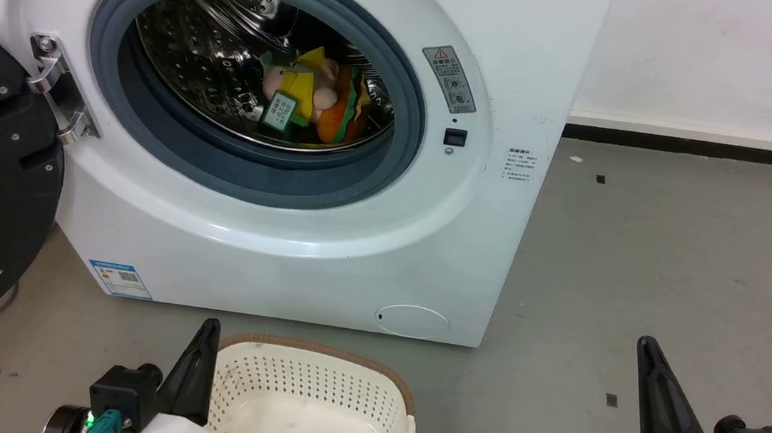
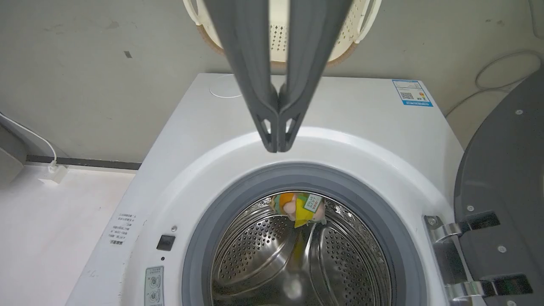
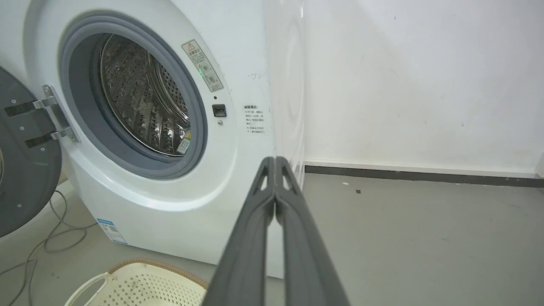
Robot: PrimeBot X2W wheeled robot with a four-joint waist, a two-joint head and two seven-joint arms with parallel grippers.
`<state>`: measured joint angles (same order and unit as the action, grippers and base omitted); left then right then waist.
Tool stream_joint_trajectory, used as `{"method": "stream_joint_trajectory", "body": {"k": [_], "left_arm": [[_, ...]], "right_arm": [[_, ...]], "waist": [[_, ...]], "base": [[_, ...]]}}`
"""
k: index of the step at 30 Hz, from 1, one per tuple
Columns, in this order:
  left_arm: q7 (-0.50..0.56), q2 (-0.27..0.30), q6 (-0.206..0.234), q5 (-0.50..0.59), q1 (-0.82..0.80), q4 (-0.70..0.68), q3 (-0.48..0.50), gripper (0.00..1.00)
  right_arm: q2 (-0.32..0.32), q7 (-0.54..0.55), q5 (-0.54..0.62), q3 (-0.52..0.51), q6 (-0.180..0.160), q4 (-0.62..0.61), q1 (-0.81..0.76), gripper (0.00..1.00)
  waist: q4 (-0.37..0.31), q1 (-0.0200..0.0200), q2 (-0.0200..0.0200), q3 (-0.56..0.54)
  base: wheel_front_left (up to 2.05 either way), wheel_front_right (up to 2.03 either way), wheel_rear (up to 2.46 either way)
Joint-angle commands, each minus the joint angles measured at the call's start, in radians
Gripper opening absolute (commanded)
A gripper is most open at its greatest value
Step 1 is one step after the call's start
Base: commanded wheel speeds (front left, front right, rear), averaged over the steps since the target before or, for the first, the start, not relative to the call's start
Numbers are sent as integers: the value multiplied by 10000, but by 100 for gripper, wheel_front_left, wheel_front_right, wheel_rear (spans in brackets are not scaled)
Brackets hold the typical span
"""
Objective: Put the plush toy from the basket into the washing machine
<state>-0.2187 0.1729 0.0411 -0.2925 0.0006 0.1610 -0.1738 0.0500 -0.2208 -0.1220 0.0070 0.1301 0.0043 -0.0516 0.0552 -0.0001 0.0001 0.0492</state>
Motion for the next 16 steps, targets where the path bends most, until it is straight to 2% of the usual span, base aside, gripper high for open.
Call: {"method": "stream_joint_trajectory", "body": {"k": [1, 16], "left_arm": [[60, -42, -20, 107, -1, -87, 79, 0], [366, -212, -76, 511, -2, -305, 317, 0]], "right_arm": [[0, 62, 109, 1, 1, -7, 81, 0], [1, 370, 268, -9, 2, -12, 143, 0]], "waist": [[-5, 1, -1, -4], [-83, 1, -1, -74]], "base": [[0, 0, 0], [0, 0, 0]]}}
